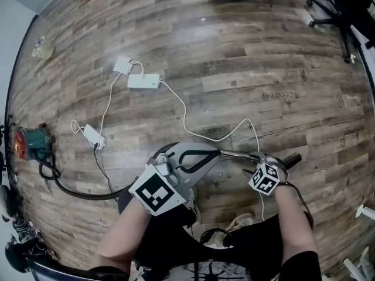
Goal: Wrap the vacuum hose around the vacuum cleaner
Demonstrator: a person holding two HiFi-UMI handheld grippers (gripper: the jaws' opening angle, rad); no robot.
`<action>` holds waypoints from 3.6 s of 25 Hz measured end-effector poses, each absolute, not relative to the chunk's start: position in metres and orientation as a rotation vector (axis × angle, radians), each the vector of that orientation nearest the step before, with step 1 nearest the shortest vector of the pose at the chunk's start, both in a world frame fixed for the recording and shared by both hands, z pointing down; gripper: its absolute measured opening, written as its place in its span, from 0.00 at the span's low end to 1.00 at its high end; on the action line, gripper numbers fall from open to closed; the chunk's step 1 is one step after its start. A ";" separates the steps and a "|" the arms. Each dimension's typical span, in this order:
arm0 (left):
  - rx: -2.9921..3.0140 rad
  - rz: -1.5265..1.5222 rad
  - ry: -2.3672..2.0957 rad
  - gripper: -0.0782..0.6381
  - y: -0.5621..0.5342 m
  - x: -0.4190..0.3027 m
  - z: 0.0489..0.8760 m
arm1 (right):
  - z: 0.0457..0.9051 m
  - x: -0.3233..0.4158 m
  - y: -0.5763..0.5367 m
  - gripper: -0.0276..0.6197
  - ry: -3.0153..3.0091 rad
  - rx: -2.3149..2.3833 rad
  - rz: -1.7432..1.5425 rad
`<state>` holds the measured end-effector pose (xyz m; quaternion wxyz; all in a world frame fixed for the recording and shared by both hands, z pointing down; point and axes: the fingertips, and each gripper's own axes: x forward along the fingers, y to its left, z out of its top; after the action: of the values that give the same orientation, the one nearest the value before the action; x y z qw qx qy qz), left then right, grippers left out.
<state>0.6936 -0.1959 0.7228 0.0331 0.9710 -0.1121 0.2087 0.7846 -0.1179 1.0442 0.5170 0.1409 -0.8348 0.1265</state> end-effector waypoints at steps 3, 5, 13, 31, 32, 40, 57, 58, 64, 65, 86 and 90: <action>2.976 0.687 -0.382 0.11 -0.201 0.696 0.780 | 1.130 0.793 -0.122 0.48 -1.927 0.276 0.304; 2.948 0.679 -0.401 0.11 -0.199 0.698 0.801 | 1.171 0.794 -0.120 0.48 -1.885 0.240 0.309; 2.805 0.723 -0.491 0.11 -0.172 0.672 0.847 | 1.244 0.779 -0.124 0.43 -1.793 0.150 0.282; 2.497 0.586 -0.496 0.24 -0.144 0.654 0.918 | 1.230 0.773 -0.145 0.31 -1.730 0.194 0.147; 2.453 0.597 -0.472 0.27 -0.139 0.656 0.928 | 1.222 0.771 -0.148 0.31 -1.736 0.191 0.139; 1.913 0.345 -0.556 0.39 -0.140 0.677 1.056 | 1.166 0.776 -0.156 0.30 -1.737 0.153 0.074; 1.380 -0.479 -0.851 0.51 -0.183 0.669 1.130 | 1.128 0.770 -0.151 0.30 -1.760 0.174 0.047; 1.363 -0.525 -0.885 0.53 -0.192 0.662 1.132 | 1.126 0.769 -0.150 0.30 -1.766 0.177 0.043; 1.234 -0.868 -1.001 0.43 -0.237 0.622 1.119 | 1.107 0.763 -0.145 0.31 -1.801 0.189 -0.019; 1.209 -0.916 -1.004 0.36 -0.239 0.615 1.117 | 1.106 0.762 -0.145 0.31 -1.811 0.194 -0.025; 1.455 -1.197 -1.024 0.19 -0.292 0.555 0.967 | 1.014 0.750 -0.226 0.33 -1.900 0.358 -0.465; 1.477 -1.221 -1.018 0.19 -0.286 0.550 0.954 | 1.025 0.744 -0.231 0.34 -1.863 0.320 -0.402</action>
<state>0.5504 -0.2856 0.9540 0.4668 0.6020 -0.4150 -0.4974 0.7437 -0.2314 1.0247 0.5685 0.1364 -0.7931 -0.1710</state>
